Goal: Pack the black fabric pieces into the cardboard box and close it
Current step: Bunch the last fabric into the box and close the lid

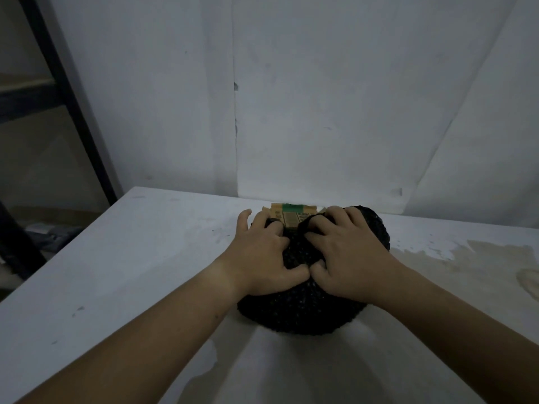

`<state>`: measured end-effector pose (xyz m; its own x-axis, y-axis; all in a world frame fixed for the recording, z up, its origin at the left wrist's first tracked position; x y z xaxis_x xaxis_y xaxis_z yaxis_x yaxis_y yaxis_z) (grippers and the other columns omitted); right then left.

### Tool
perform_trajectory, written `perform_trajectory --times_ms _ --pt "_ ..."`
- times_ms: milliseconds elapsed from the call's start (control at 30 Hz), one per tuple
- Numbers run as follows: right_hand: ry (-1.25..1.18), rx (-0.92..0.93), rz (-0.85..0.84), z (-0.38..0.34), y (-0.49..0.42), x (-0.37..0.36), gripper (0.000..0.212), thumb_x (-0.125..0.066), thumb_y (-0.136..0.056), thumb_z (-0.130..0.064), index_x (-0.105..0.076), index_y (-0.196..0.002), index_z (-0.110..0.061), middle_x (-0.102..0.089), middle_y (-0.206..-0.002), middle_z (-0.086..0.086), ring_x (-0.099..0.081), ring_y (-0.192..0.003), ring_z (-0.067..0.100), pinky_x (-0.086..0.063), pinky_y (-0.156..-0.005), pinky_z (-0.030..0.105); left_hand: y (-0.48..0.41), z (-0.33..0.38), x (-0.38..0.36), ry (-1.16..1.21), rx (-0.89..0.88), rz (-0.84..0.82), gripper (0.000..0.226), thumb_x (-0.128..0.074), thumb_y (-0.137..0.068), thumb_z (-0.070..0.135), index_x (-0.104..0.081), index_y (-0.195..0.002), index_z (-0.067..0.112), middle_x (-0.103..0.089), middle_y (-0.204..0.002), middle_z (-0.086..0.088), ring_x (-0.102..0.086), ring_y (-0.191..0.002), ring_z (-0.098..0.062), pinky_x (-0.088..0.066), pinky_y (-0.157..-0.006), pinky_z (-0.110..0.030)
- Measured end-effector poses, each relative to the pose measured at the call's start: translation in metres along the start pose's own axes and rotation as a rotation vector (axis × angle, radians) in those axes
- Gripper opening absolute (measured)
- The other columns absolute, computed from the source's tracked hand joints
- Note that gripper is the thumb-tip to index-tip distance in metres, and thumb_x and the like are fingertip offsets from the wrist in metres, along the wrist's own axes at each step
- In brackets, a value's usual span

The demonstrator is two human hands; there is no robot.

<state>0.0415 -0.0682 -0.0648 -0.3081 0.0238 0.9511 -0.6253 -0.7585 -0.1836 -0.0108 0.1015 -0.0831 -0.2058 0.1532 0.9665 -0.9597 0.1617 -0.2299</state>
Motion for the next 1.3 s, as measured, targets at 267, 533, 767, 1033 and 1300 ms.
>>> perform_trajectory --times_ms 267,533,767,1033,1300 --pt "0.025 0.034 -0.018 -0.004 0.001 0.002 0.048 -0.031 -0.074 -0.042 -0.069 -0.096 -0.022 -0.068 -0.092 -0.007 -0.045 -0.116 0.027 -0.024 -0.107 0.041 0.001 -0.001 -0.003 0.041 -0.001 0.036 0.064 -0.028 -0.077 0.074 -0.069 -0.087 0.026 -0.046 -0.094 0.013 -0.033 -0.124 -0.015 -0.002 -0.118 -0.051" --pt "-0.161 -0.085 -0.213 0.003 -0.006 -0.007 0.083 -0.014 -0.065 -0.062 -0.057 -0.129 -0.031 -0.062 -0.127 0.000 -0.013 -0.144 0.028 0.010 -0.116 0.047 0.009 0.003 -0.006 0.053 0.004 0.152 0.065 -0.030 -0.080 0.068 -0.072 -0.100 0.022 -0.045 -0.099 0.011 -0.037 -0.123 -0.016 -0.008 -0.116 -0.048" --pt "-0.179 -0.062 -0.313 0.005 -0.011 -0.004 0.075 -0.021 -0.072 -0.062 -0.057 -0.130 -0.029 -0.056 -0.133 -0.004 -0.014 -0.142 0.029 0.004 -0.118 0.048 0.015 0.008 -0.006 -0.002 0.021 0.211 0.056 -0.038 -0.085 0.061 -0.067 -0.113 0.021 -0.058 -0.115 0.008 -0.041 -0.128 -0.017 -0.014 -0.114 -0.049" --pt "-0.183 -0.153 -0.050 0.043 0.015 0.005 0.054 -0.046 -0.091 -0.050 -0.044 -0.142 -0.033 -0.053 -0.140 -0.006 -0.039 -0.135 0.025 -0.029 -0.111 0.039 0.016 0.011 -0.009 0.012 0.073 0.214 0.067 -0.039 -0.080 0.066 -0.055 -0.128 0.021 -0.047 -0.120 0.003 -0.041 -0.121 -0.020 -0.025 -0.107 -0.046" --pt "0.092 -0.034 -0.047 0.026 0.015 0.009 0.046 -0.036 -0.084 -0.041 -0.068 -0.115 -0.030 -0.052 -0.132 0.004 -0.044 -0.122 0.027 -0.033 -0.101 0.041 0.017 0.010 -0.011 0.005 0.043 0.262 0.060 -0.045 -0.081 0.062 -0.060 -0.119 0.018 -0.045 -0.131 0.002 -0.040 -0.124 -0.019 -0.028 -0.100 -0.041"
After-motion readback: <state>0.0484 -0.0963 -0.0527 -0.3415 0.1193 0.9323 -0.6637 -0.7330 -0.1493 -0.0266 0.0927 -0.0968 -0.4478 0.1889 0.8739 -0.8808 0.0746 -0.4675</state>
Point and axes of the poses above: each hand's wrist, its own y-axis away from the middle knuckle, its own x-axis out of the back of the hand, z = x × y, the point moved 1 cm from there along -y, towards the middle knuckle
